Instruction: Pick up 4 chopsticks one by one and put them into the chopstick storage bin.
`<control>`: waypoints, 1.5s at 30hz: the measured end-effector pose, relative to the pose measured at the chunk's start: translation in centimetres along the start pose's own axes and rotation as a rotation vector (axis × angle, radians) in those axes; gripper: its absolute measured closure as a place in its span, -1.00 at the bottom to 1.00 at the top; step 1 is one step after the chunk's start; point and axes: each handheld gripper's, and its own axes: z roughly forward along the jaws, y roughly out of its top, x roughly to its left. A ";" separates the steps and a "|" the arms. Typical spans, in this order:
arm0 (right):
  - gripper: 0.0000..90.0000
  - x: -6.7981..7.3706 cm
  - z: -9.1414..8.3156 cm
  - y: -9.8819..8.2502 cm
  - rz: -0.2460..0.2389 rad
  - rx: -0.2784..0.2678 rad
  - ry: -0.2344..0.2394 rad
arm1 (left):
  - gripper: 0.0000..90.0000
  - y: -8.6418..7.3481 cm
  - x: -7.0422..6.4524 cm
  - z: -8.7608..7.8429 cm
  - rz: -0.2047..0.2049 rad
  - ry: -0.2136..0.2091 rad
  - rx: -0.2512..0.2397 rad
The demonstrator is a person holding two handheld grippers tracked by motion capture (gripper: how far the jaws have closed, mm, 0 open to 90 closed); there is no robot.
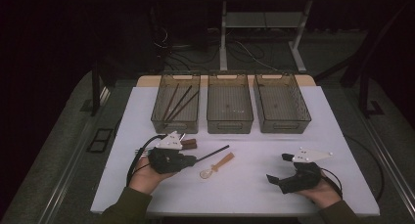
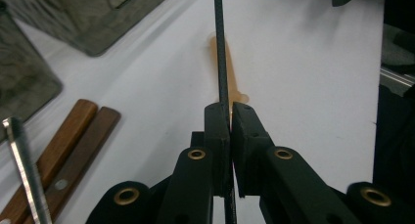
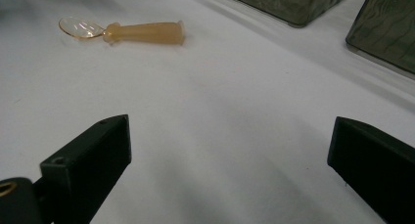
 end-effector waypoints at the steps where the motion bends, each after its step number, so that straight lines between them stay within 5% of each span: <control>1: -0.95 0.0 0.0 0.0 0.001 -0.001 0.000 | 0.91 0.0 0.1 -0.1 -0.001 0.006 -0.001; 20: -0.95 -0.2 0.0 0.0 0.015 -0.001 -0.004 | 0.91 -0.6 3.0 -3.7 -0.085 0.101 -0.092; 31: -0.95 -0.5 0.1 -0.1 0.029 0.001 -0.009 | 0.91 -0.4 6.3 -5.1 -0.135 0.171 -0.122; 45: -0.95 -0.6 0.2 -0.2 0.042 0.003 -0.014 | 0.91 2.7 10.7 -4.1 -0.167 0.220 -0.108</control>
